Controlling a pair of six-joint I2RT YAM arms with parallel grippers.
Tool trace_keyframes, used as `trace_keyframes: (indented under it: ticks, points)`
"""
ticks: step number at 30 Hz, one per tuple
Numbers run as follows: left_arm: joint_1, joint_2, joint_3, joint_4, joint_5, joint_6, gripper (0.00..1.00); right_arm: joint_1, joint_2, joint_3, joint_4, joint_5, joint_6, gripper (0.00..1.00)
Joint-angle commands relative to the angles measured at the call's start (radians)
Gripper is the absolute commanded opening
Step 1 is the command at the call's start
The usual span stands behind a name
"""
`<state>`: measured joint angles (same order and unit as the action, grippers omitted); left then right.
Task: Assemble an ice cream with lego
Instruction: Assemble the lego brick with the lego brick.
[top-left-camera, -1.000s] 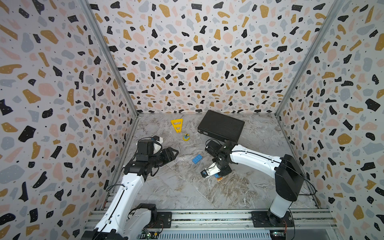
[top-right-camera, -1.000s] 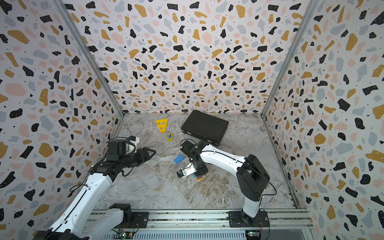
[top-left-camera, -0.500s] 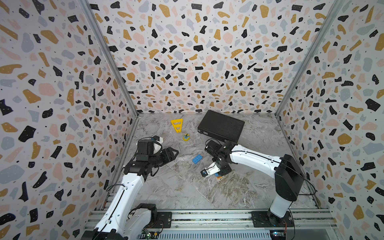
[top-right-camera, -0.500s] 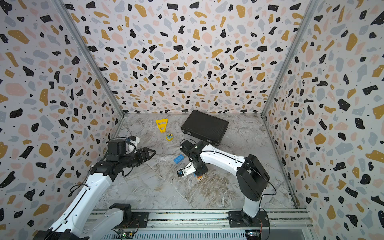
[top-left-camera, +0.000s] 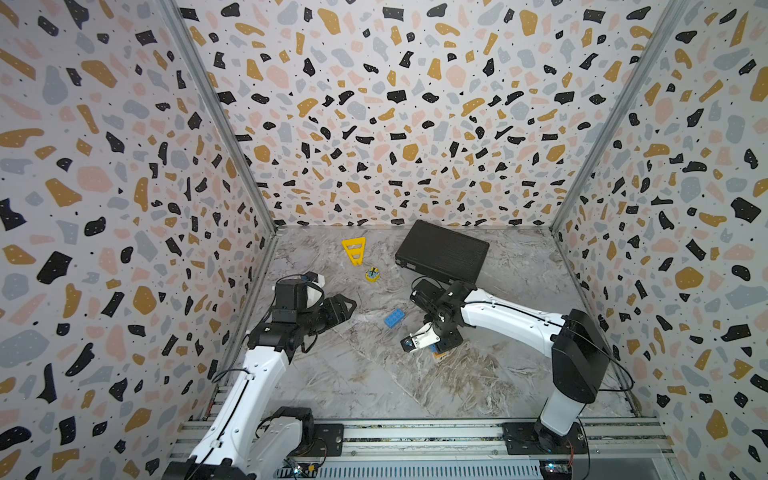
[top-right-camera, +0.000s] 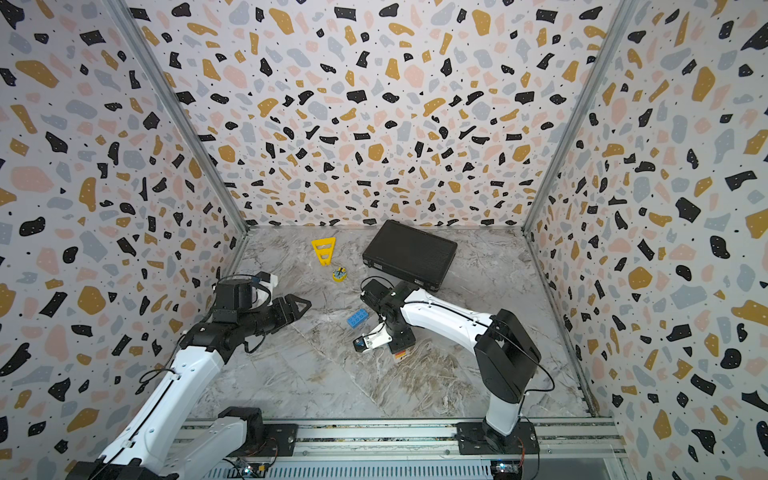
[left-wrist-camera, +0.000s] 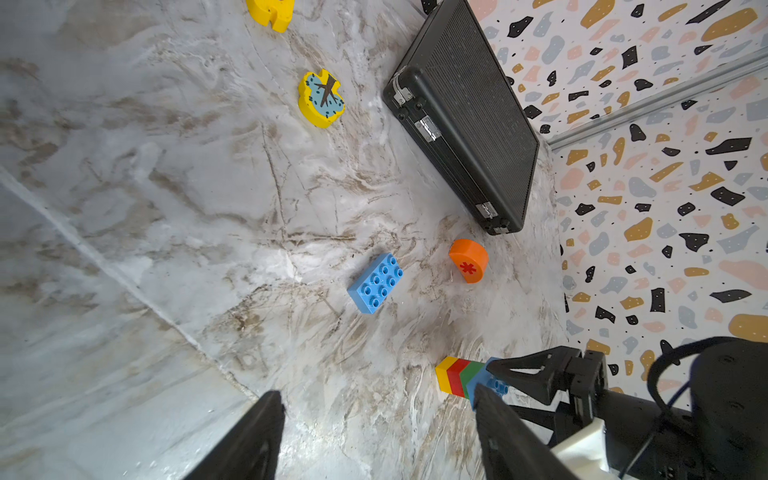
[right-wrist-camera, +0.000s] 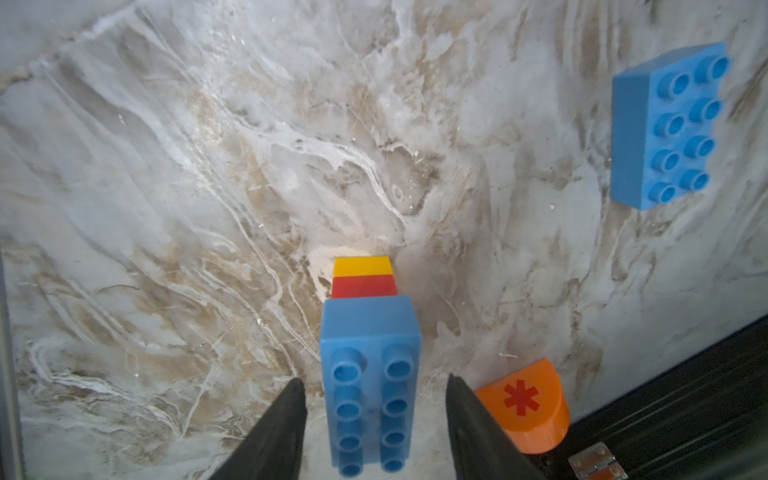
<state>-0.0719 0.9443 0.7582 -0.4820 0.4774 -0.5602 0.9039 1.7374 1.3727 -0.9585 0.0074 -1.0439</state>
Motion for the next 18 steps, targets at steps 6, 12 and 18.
trace_keyframes:
  ticks: [6, 12, 18]
  points:
    - [-0.103, 0.106, 0.218, -0.142, -0.121, 0.082, 0.73, 0.006, -0.256, 0.007, 0.015, -0.047, 0.134, 0.54]
    - [-0.292, 0.424, 0.573, -0.462, -0.261, 0.333, 0.72, 0.001, -0.486, -0.154, 0.275, 0.099, 0.412, 0.53]
    - [-0.39, 0.826, 0.839, -0.714, -0.391, 0.597, 0.67, -0.022, -0.633, -0.295, 0.395, 0.171, 0.665, 0.52]
